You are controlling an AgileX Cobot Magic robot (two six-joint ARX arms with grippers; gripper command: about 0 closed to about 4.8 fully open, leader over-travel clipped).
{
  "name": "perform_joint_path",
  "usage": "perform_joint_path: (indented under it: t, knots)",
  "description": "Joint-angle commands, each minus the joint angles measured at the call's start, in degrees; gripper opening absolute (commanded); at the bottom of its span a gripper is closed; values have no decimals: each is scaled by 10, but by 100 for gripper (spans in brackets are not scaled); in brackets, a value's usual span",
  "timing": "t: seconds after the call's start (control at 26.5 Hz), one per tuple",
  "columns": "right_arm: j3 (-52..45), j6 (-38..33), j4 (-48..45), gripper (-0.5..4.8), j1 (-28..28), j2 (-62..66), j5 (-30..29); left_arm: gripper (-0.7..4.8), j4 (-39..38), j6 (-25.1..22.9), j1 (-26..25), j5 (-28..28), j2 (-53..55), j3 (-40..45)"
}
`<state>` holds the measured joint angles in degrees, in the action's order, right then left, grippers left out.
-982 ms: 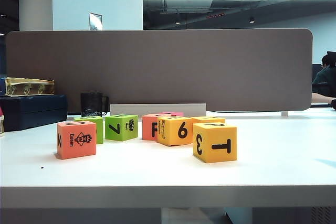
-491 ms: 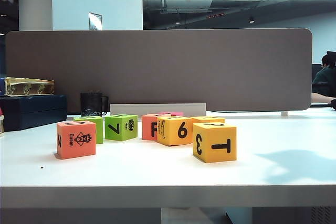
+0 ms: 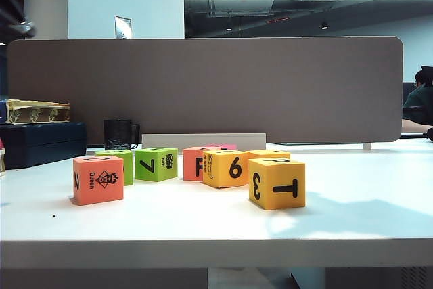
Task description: Select the appropriate blocks from the scattered letter blocks on the table and arrange them in a row to spell out "DEEP".
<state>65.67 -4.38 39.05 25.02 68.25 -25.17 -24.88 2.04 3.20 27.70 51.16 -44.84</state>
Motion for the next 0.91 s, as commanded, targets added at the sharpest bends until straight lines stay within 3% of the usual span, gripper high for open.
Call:
perform_joint_path:
  t: [0.04, 0.19, 0.45, 0.76, 0.83, 0.91]
  knots:
    - [3, 6, 25, -2, 5, 1, 15, -6, -29, -26, 34, -51, 23, -43]
    - [3, 7, 31, -2, 4, 0, 21, -6, -70, -43, 70, -106, 72, -103]
    - [3, 7, 7, -1, 4, -10, 19, -6, -138, -51, 113, -112, 193, -208]
    - [3, 7, 2, -1, 4, -10, 50, -2, -124, -66, 122, -111, 228, -208]
    - [3, 15, 7, -1, 4, -10, 60, 21, -119, -66, 122, -112, 230, -208]
    - [3, 17, 13, -1, 4, -9, 62, 85, -116, -68, 122, -112, 232, -208]
